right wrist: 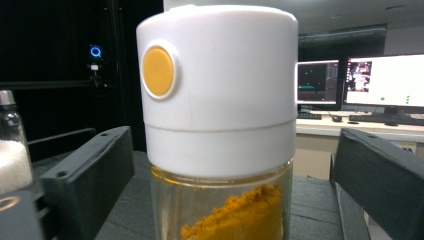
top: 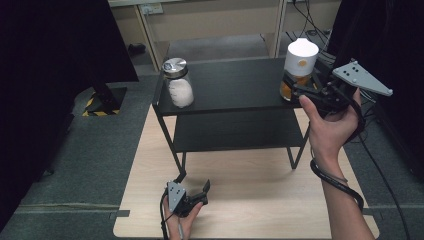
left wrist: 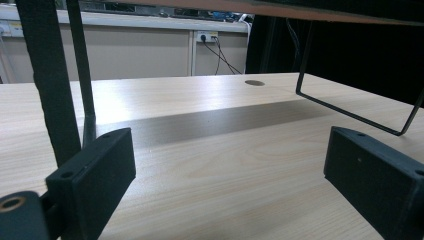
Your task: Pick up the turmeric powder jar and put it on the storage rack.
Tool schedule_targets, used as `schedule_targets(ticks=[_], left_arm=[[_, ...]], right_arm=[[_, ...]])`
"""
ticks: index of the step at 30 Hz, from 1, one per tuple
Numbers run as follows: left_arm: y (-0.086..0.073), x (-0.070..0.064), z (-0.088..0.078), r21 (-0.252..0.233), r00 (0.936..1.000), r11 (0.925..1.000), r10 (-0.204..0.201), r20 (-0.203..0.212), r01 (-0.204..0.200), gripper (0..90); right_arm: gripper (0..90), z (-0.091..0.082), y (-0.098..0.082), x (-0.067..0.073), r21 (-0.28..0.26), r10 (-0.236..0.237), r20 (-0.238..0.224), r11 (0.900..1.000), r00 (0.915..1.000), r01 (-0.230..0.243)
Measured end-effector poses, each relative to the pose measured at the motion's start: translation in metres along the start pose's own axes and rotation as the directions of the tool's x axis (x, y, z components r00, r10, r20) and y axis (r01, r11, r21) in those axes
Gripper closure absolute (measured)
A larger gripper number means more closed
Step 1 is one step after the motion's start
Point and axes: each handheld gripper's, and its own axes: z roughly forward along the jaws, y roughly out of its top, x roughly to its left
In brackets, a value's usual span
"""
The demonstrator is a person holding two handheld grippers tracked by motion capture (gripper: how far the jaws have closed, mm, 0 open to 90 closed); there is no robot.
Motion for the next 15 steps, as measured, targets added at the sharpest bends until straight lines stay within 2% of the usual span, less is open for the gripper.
schedule_targets(ticks=[2, 6, 15], left_arm=[[0.0, -0.0003, 0.0001, 0.0, 1.0, 1.0, 0.001, 0.0, -0.001, 5.7], [-0.0003, -0.0003, 0.0, -0.002, 1.0, 1.0, 0.0, -0.001, 0.0, 5.7], [0.0, -0.0007, 0.0001, 0.0, 1.0, 1.0, 0.003, -0.001, -0.003, 5.7]], right_arm=[[2.7, 0.0002, 0.0017, -0.0022, 0.012, -0.01, -0.02, 1.0, 0.9997, 0.011], [2.6, -0.0017, 0.0031, -0.0002, 0.014, -0.028, -0.024, 0.999, 0.9993, 0.029], [2.3, -0.0074, 0.0033, -0.0014, 0.016, -0.033, -0.034, 0.999, 0.9989, 0.034]])
